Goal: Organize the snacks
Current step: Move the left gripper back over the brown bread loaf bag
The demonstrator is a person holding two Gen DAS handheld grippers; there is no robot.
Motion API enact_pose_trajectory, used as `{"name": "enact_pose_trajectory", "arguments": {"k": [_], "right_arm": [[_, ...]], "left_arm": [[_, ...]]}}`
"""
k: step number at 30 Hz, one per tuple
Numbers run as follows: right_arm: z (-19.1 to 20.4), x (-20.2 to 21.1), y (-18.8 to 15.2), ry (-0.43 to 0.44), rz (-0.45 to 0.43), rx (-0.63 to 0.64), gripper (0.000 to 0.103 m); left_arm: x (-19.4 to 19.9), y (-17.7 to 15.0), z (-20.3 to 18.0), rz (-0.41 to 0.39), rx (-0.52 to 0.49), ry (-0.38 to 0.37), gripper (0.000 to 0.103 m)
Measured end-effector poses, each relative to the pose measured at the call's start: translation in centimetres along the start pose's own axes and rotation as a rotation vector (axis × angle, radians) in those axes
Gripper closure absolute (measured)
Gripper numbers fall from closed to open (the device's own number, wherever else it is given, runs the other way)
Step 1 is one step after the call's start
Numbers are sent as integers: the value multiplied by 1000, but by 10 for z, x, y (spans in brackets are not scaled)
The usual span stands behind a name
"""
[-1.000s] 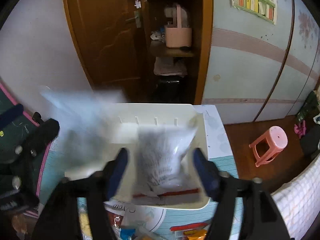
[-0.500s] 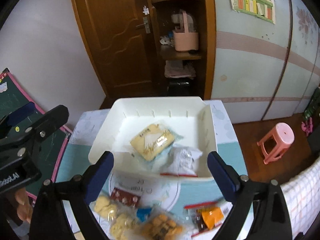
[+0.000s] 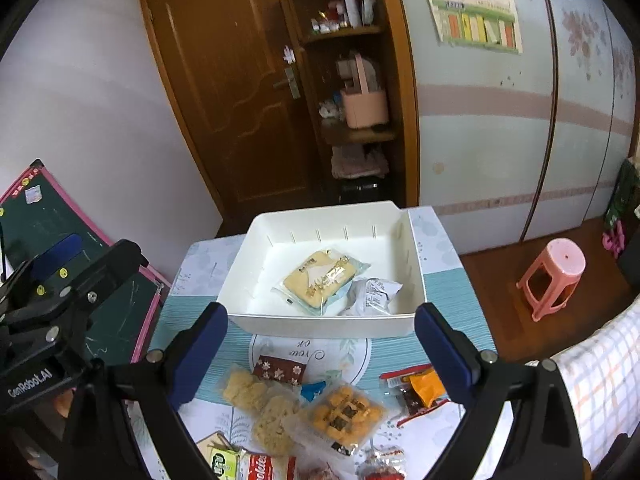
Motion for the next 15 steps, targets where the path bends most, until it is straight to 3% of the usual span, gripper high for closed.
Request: {"name": "enact_pose_trajectory", "arguments": {"k": [7,15], "right_arm": [[2,34,-11,24,-55,-9,8],[15,61,-41,16,-61,84,8]], "left_arm": [[30,-10,3,16,52,-33,0],[54,-38,5,69,43,-28,0]]}}
Point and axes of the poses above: each gripper's, at about its wrist camera, not at the fingertips, and x roughly against the way its jaws point, z to its left, y to its top, the point moved 7 cm from there along -x, roughly the way its jaws point, and after that the axes turned 5 degrees about -z, right-handed, at the moved point
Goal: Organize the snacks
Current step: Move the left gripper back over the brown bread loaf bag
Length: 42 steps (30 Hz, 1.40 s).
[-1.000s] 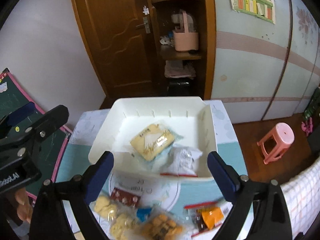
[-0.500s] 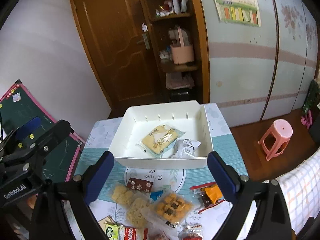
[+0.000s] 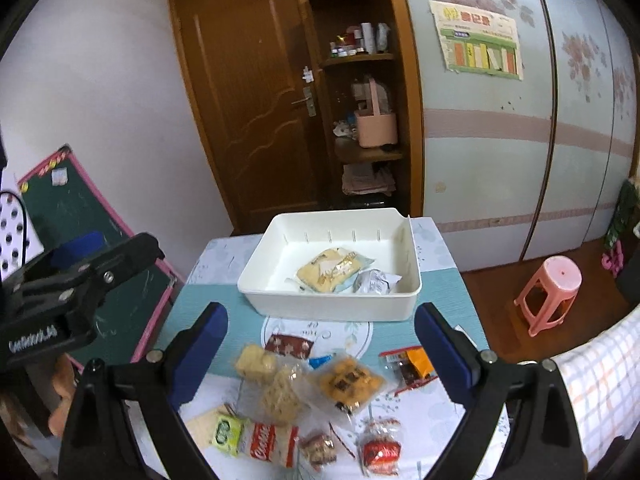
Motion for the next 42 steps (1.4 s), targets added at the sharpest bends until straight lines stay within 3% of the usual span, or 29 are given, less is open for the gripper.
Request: {"name": "enact_pose_trajectory", "arguments": {"k": [10,16,22,31,42], "right_arm": [[8,22,-41,-43,0,92,8],[0,26,-56,-14,2,56,8],[-20,13,-86,2,67,-10,8],[-31,-3,-128,-39,152,12,8],[-51,-26,-165,-50,261,-18,9]], "left_arm": [[6,-49,9,83,5,-1,4],[4,-82,14,134,-6,3,4],[-6,-117,24,195,29,-26,4],[-31,-175,39,301,19,-2,4],[-57,-239,56,460,49,-65,4]]}}
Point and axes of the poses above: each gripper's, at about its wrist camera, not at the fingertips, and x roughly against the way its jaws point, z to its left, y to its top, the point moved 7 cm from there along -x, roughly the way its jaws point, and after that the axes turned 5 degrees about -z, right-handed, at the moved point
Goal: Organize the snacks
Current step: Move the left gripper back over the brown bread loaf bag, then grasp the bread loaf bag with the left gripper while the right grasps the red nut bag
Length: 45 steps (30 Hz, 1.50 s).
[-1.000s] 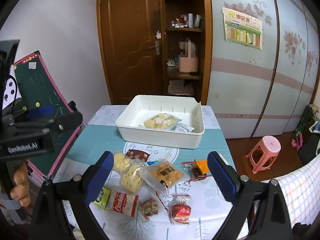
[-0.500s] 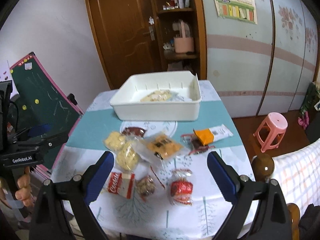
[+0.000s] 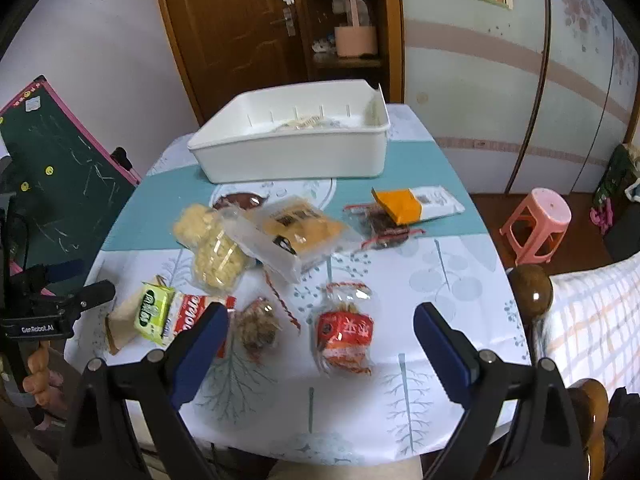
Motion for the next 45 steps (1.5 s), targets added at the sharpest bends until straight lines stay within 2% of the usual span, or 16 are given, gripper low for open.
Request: {"name": "enact_pose_trajectory", "arguments": {"k": [3,10,15,21,23,29,33,38,41,42,43,45], "right_arm": [[-6,-6,-7,14,19,-6,9],[-25,-27,-23,36,92,-49,10],[-31,-41,-27,22,127,-63,12],[-26,-63,-32,1,185,-41,23],[-23,-69,-35,-3,205,-27,26],[-20,-78,-38,-4,231,-15,26],[-19,-85,-39,-7,253,-8,33],[-18,-88,-41,-18,265,1,40],[-17,-89,-40,-22,264,7,41],[-18,-89,-40,-23,263,9,43],[-17,-89,-40,-24,263,12,46],[-17,-89,-40,-24,264,20,49]], "left_arm": [[-11,-11,7,48,10,-19,4],[-25,-29,19,104,24,-47,4],[-38,-32,22,133,1,-46,4],[-50,-35,27,156,-21,-31,5],[-51,-37,29,167,-30,-49,7],[-54,-50,33,216,-149,-34,7],[-65,-55,31,243,-244,-18,9],[-72,-46,31,244,-261,-62,13],[-68,-45,21,239,-316,-96,31],[-67,-44,17,237,-334,-100,43],[-64,-45,12,235,-346,-113,49],[-63,-45,10,234,-355,-99,50]]}}
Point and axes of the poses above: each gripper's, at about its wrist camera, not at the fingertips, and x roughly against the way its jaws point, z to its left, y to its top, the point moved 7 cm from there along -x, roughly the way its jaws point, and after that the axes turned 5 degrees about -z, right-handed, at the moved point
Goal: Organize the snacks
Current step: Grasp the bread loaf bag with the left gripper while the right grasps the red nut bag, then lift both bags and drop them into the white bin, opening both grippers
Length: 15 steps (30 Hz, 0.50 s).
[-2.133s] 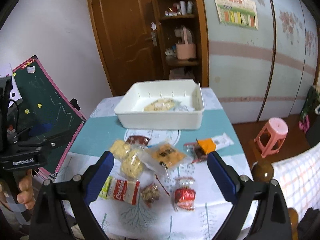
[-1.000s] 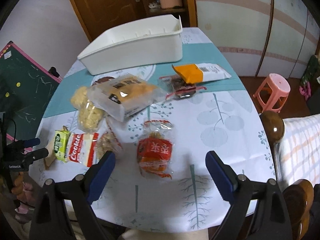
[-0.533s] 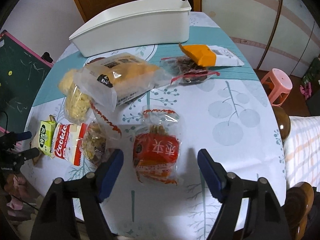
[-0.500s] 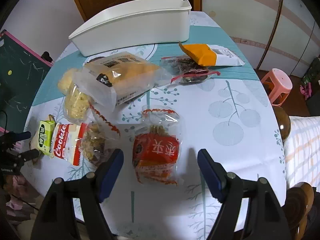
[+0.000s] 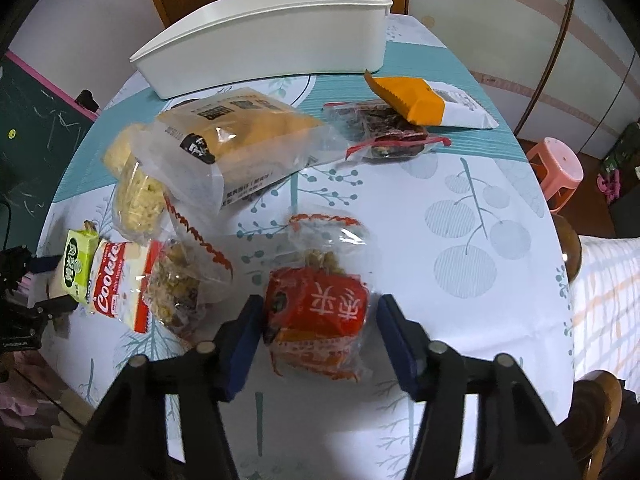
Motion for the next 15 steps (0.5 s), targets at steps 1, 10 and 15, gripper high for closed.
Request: {"name": "enact_pose_trajectory", "arguments": {"k": [1,10,15], "right_arm": [[0,0,0,0,0,1,50],[-4,13,-1,-4,-33,-20,54],[-10,25,-2,0,-62,-40,54]], "left_arm": [[0,0,0,1,10,-3,50],[16,-13,-9,-26,92,32,51],[50,-3,-3,-114,172,17,51]]}}
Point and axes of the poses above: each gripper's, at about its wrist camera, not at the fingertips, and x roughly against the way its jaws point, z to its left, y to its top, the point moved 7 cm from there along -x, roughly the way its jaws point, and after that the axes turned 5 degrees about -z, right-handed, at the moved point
